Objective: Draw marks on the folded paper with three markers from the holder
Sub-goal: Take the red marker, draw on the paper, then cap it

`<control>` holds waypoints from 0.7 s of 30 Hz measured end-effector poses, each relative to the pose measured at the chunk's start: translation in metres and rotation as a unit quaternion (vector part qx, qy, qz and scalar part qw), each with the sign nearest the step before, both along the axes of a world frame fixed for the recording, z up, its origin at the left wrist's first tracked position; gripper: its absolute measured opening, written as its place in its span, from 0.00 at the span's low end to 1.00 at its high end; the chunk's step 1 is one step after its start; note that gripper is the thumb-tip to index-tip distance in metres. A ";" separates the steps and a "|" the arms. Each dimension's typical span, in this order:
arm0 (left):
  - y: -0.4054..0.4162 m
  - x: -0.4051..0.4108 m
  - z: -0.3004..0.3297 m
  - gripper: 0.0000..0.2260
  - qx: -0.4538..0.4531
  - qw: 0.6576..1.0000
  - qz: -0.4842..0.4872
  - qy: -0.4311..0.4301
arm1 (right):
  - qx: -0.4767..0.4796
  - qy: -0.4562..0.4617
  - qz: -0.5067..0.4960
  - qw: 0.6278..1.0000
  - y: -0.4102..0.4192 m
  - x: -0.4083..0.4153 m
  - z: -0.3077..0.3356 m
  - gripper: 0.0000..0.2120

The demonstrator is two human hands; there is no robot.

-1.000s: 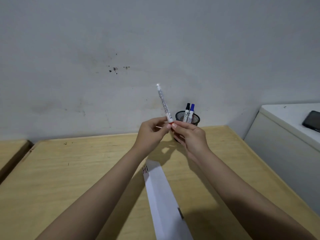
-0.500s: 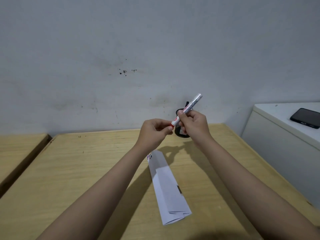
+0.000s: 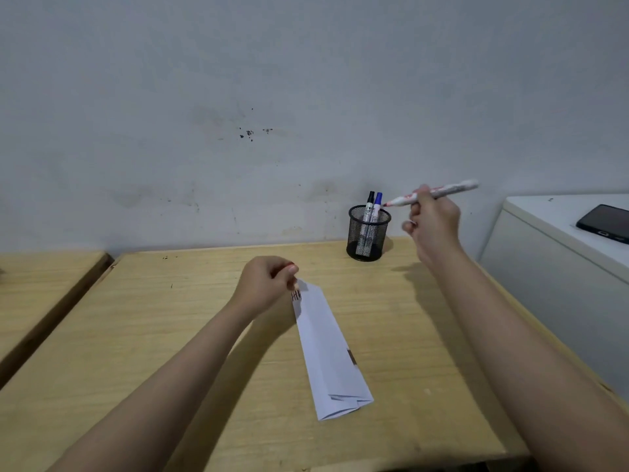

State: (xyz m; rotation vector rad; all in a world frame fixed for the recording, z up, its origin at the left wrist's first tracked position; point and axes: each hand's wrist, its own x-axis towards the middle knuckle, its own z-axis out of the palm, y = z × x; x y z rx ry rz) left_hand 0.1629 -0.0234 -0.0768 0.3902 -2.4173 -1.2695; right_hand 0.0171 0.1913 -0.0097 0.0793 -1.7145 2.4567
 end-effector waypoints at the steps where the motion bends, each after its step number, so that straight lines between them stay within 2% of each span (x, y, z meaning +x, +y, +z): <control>1: -0.002 -0.002 -0.003 0.08 0.009 1.000 0.016 0.014 | 0.024 0.004 0.020 1.000 -0.007 0.004 -0.007 0.11; 3: -0.004 -0.007 -0.006 0.10 0.001 0.999 0.037 0.013 | 0.068 0.005 0.050 0.996 -0.022 0.016 -0.023 0.11; 6: -0.021 -0.011 -0.018 0.14 0.003 0.996 0.077 -0.035 | 0.080 -0.011 0.069 0.994 -0.035 0.027 -0.038 0.14; 9: -0.038 -0.011 -0.029 0.07 -0.026 0.992 0.102 -0.067 | 0.098 -0.007 0.071 0.993 -0.043 0.034 -0.046 0.14; 11: -0.042 -0.015 -0.031 0.05 -0.052 0.991 0.094 -0.082 | 0.098 -0.008 0.079 0.992 -0.049 0.038 -0.049 0.13; 16: -0.041 -0.026 -0.027 0.14 -0.150 0.980 0.055 -0.122 | 0.125 -0.010 0.091 0.988 -0.057 0.040 -0.058 0.09; 21: -0.042 -0.037 -0.027 0.16 -0.154 0.978 0.039 -0.136 | 0.141 -0.015 0.097 0.985 -0.061 0.040 -0.065 0.11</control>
